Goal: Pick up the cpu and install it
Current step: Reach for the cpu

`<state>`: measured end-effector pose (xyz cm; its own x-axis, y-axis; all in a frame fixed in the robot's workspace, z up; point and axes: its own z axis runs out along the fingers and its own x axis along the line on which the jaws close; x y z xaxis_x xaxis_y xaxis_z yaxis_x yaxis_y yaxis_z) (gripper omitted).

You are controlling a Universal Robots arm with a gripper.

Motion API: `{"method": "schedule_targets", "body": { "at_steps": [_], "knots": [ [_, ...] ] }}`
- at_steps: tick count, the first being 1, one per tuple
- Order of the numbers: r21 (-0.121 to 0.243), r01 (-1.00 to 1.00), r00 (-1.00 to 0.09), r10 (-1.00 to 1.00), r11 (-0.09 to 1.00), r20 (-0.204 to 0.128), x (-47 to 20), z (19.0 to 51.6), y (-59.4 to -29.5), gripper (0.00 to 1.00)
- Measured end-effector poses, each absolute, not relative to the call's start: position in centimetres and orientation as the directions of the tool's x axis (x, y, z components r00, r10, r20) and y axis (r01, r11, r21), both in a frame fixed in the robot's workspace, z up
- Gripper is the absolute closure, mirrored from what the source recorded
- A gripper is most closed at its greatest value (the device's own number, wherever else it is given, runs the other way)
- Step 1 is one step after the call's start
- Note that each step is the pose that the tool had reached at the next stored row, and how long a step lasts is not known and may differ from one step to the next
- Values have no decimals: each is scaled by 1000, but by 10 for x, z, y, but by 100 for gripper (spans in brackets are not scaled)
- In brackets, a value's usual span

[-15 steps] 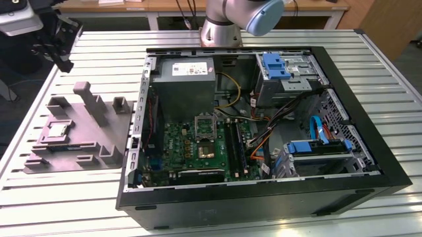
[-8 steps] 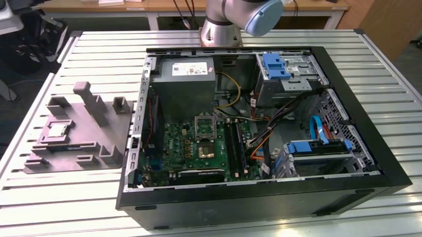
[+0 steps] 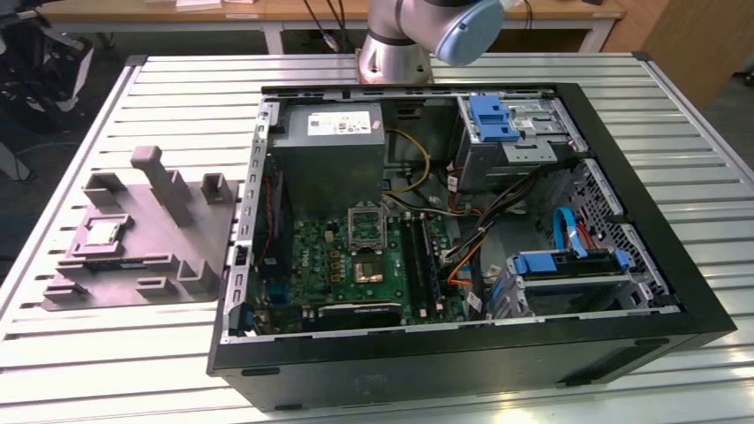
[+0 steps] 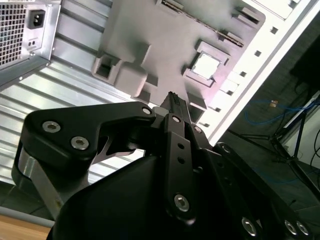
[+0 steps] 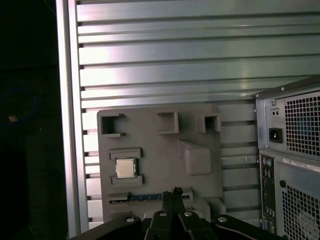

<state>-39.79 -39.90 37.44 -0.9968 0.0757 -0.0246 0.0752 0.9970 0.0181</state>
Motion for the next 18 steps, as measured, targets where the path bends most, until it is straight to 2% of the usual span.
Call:
{"method": "schedule_targets", "body": {
  "at_steps": [18],
  "knots": [
    [18,75,-997,75,997,-23,-435,373,-399,89]
  ]
}}
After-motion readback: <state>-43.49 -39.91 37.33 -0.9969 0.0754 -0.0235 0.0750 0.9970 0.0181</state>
